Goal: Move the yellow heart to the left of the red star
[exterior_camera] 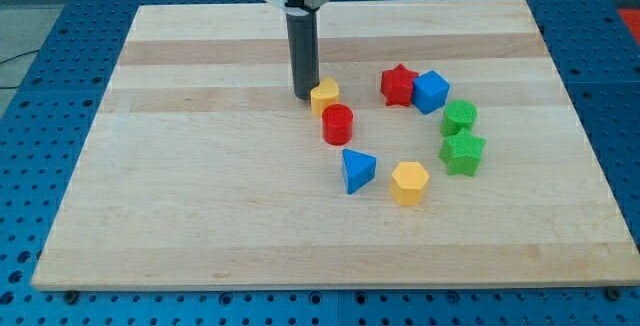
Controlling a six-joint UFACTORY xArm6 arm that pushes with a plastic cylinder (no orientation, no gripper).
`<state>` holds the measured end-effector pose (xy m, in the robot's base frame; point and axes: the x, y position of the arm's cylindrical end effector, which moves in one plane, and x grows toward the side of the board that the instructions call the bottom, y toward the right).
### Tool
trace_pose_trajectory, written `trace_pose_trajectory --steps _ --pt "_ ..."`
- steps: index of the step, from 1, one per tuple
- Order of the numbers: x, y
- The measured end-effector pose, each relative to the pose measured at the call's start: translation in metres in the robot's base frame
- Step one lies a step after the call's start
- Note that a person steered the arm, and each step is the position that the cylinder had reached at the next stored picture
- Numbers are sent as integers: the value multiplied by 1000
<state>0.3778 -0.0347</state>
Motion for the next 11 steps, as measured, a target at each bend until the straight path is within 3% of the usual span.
trace_pose_trajectory --steps 1,2,3,5,8,11 --pt "3 -2" --pt "11 -53" --pt "18 -68" --pt "24 -67" --pt "42 -18" --pt "20 36"
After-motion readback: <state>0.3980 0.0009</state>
